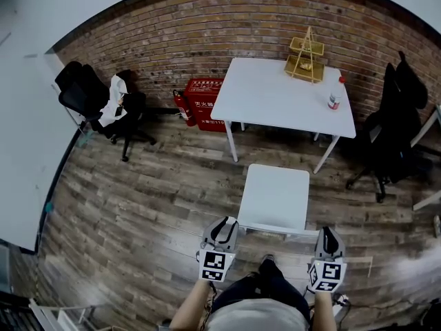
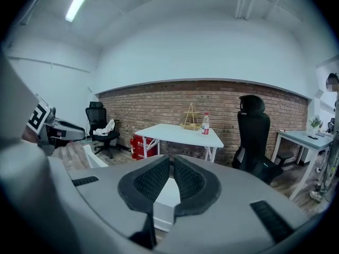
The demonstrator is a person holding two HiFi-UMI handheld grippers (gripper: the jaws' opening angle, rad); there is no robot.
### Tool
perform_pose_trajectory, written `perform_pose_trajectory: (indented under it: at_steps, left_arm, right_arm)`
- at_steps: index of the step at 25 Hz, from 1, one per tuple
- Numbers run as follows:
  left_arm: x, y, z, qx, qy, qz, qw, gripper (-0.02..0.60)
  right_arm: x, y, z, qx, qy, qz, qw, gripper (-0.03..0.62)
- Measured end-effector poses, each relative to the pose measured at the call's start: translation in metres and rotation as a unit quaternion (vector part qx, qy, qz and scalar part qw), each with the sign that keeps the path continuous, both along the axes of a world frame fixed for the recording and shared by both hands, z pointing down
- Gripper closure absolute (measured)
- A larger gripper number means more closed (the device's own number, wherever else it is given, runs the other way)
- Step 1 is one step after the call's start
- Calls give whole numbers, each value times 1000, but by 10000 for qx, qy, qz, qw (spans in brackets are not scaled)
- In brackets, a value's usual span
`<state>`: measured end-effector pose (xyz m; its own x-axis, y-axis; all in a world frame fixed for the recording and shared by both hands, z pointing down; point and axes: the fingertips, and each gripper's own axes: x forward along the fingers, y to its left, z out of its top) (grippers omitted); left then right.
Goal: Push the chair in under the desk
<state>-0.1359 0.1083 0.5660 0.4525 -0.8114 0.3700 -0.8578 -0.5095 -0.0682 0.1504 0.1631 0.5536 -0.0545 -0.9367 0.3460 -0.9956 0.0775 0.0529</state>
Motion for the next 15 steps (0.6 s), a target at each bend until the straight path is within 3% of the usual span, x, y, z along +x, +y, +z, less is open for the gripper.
perform_pose_trajectory:
  at_steps: [7,11,15]
  left_arm:
    - [3,0,21,-379,-44,186,9991,406]
    - [5,2,31,-532,-157,334,9979,351]
    - [1,-2,50,-731,-415,438,9955,325]
  right_arm:
    - [25,2,21,-227,-71,-109,9997,569]
    - [29,2,28,-413,-463,-250,9978,416]
    - [28,0,40,-513,-601,-622,9949,361]
